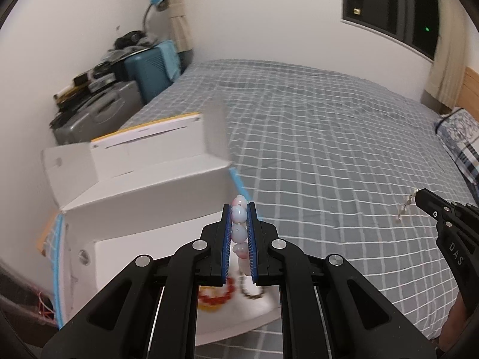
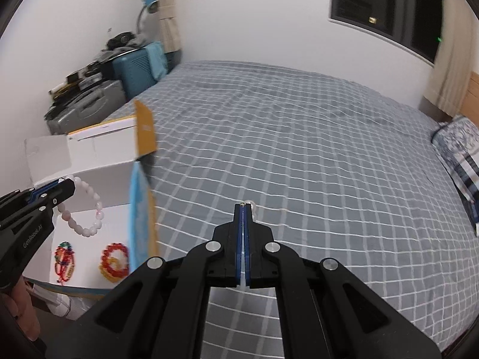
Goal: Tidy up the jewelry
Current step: 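Lift both items and carry them over the white box, then open both tools to drop the items into the box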
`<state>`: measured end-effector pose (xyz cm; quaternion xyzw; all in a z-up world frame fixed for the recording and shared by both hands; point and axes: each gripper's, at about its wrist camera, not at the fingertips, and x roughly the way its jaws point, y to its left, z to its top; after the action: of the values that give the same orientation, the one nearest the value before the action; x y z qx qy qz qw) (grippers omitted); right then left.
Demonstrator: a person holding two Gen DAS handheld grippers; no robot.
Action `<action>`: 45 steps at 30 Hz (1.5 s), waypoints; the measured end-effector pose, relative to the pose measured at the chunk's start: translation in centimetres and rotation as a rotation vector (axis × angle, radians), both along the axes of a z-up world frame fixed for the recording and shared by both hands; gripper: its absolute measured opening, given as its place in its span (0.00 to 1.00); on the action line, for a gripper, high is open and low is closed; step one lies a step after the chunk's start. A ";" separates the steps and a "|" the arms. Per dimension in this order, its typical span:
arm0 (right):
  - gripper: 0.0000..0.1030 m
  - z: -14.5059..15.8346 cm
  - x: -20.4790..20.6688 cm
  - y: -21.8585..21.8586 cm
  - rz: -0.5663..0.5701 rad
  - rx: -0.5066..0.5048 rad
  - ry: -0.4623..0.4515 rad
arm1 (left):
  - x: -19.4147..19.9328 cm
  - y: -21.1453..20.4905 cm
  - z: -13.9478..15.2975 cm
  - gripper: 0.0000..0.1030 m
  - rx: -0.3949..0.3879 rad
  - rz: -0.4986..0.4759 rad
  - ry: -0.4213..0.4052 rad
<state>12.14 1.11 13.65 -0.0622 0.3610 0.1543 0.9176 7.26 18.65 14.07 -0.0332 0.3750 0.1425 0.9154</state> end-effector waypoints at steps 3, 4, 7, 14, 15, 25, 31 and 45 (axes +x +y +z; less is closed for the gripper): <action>0.00 0.0 -0.6 3.1 0.046 0.004 -0.008 | -1.0 2.9 -0.4 0.09 -0.006 0.040 0.009; 0.00 0.0 -0.9 4.0 0.061 0.005 -0.011 | -1.3 3.7 -0.6 0.09 -0.006 0.053 0.012; 0.00 -0.1 -1.7 7.2 0.108 0.004 -0.018 | -2.3 6.3 -1.1 0.09 -0.011 0.091 0.022; 0.00 -0.6 -3.4 13.2 0.199 -0.003 -0.019 | -4.1 11.3 -2.8 0.09 -0.024 0.165 0.064; 0.00 -0.9 -3.7 14.3 0.216 -0.007 -0.016 | -4.2 11.9 -3.1 0.09 -0.027 0.174 0.071; 0.00 -5.5 -3.7 21.2 0.300 -0.065 0.108 | -4.8 16.0 -7.0 0.09 -0.100 0.226 0.179; 0.00 -9.3 -2.9 23.8 0.314 -0.114 0.223 | -4.6 17.6 -10.1 0.09 -0.164 0.245 0.250; 0.03 -11.3 -3.0 24.9 0.339 -0.127 0.266 | -4.9 18.6 -11.3 0.14 -0.175 0.271 0.289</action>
<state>9.12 25.98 2.31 -0.1588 0.4724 0.2904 0.8169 2.35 37.21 2.75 -0.1420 0.5055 0.2342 0.8182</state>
